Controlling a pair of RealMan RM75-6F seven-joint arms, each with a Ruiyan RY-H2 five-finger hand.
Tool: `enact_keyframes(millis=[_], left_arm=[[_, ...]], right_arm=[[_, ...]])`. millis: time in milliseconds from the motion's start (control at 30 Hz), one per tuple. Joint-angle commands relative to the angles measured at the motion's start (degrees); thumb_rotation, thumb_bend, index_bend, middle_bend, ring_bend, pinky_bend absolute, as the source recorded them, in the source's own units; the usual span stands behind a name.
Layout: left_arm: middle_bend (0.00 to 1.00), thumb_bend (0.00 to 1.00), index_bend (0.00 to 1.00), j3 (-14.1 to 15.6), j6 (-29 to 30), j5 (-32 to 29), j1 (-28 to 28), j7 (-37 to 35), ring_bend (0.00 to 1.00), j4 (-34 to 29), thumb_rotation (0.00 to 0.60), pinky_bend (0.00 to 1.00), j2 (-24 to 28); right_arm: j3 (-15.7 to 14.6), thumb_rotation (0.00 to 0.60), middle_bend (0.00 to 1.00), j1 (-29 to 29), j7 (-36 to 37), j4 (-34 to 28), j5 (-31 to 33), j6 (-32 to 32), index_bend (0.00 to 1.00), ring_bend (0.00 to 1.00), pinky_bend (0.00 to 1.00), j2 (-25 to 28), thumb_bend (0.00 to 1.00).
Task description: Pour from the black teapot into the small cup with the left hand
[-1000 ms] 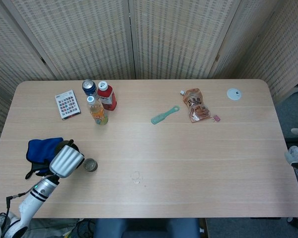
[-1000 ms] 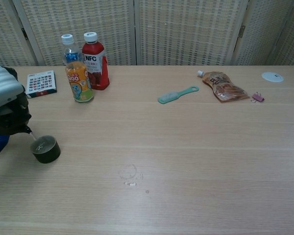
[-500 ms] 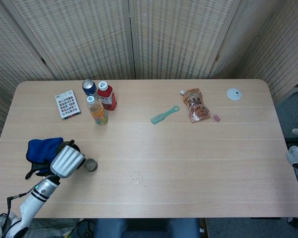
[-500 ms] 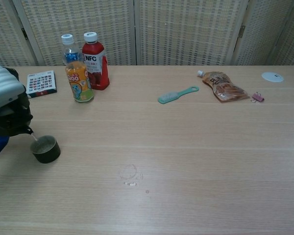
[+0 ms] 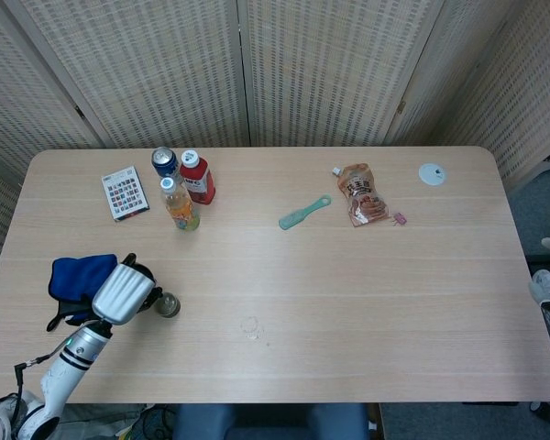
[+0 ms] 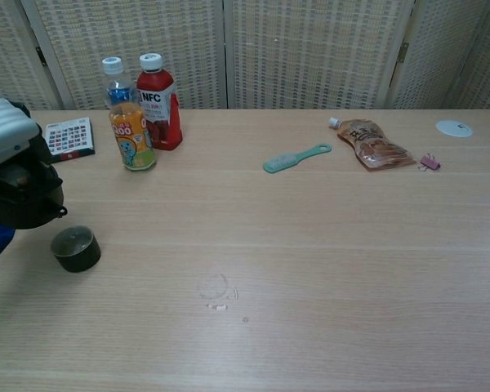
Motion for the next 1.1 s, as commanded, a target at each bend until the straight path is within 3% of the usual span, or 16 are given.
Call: enact_keyframes(millis=[33,400,533,933,1100], left_arm=[[1.0,0.43,1.0,-0.94,0.56,-1.08,0.12,-2.18,0.99,-0.6,0.489,0.44,-0.12],[1.0,0.43,1.0,-5.04,-0.69,-7.91,0.27,-16.03,0.98,-6.9,0.475,0.44,1.71],[1.0,0.43,1.0,-7.42,-1.58,-11.11,-0.08,-21.17,0.97,-8.07,0.435,0.44,2.22],[1.0,0.4,1.0,-11.85,-7.71,-19.7,-2.5,-28.36,0.97,-1.46,0.385,0.44,-0.25],[1.0,0.28,1.0,-12.27,-10.94,-22.27,-3.69,-28.84,0.96,1.97,0.332,0.44,-1.84]], right_arm=[[0.02,0.6,0.22,0.01,-0.02,-0.04,0.01,0.01,0.32,0.2,0.17,0.0,0.16],[0.11,0.6,0.22,0.0,-0.02,-0.05,0.13,0.02,0.32,0.2,0.17,-0.08,0.16],[0.08,0.6,0.22,-0.1,0.09,-0.11,0.03,0.18,0.32,0.2,0.17,-0.05,0.16],[-0.03,0.6,0.22,-0.43,0.9,0.33,0.03,0.28,0.32,0.2,0.17,-0.12,0.16],[-0.08,0.6,0.22,-0.48,1.05,0.57,0.25,0.06,0.32,0.2,0.17,-0.17,0.16]])
